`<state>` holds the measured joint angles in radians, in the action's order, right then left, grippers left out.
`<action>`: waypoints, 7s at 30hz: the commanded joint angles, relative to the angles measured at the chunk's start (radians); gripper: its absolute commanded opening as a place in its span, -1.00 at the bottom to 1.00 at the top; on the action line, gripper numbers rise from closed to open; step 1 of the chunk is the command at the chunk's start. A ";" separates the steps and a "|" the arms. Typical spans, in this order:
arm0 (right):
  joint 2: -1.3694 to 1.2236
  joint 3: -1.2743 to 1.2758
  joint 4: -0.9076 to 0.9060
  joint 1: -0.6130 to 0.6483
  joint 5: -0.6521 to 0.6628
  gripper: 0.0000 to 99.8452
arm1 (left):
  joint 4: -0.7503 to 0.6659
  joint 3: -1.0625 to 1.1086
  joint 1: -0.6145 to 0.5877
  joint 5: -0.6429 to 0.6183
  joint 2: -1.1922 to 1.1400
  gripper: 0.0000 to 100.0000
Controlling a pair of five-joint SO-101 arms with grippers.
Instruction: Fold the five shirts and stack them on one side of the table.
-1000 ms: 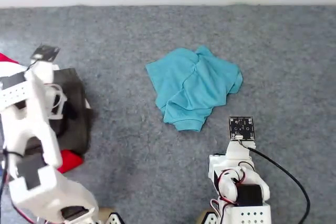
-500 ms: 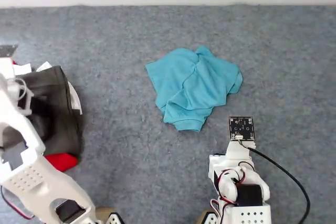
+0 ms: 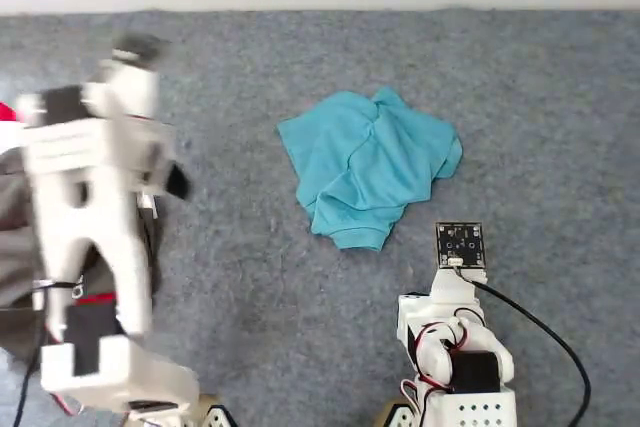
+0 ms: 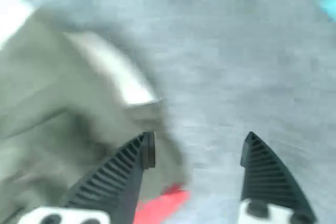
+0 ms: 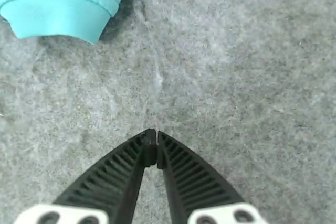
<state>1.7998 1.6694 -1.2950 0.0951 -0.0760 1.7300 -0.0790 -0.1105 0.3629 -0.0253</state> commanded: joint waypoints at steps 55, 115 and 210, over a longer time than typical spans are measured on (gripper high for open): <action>0.004 0.014 -0.007 0.001 0.008 -0.98 | -0.069 -0.278 0.290 -0.235 0.390 -0.97; 0.004 0.014 -0.007 0.001 0.008 -0.98 | -0.210 0.432 0.241 0.127 0.617 -0.62; 0.004 0.014 -0.007 0.001 0.008 -0.98 | -0.187 0.177 0.795 -0.135 -0.196 -0.86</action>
<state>1.7998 1.6694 -1.2950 0.0951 -0.0760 1.4968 0.1481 0.6782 0.2723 -0.2770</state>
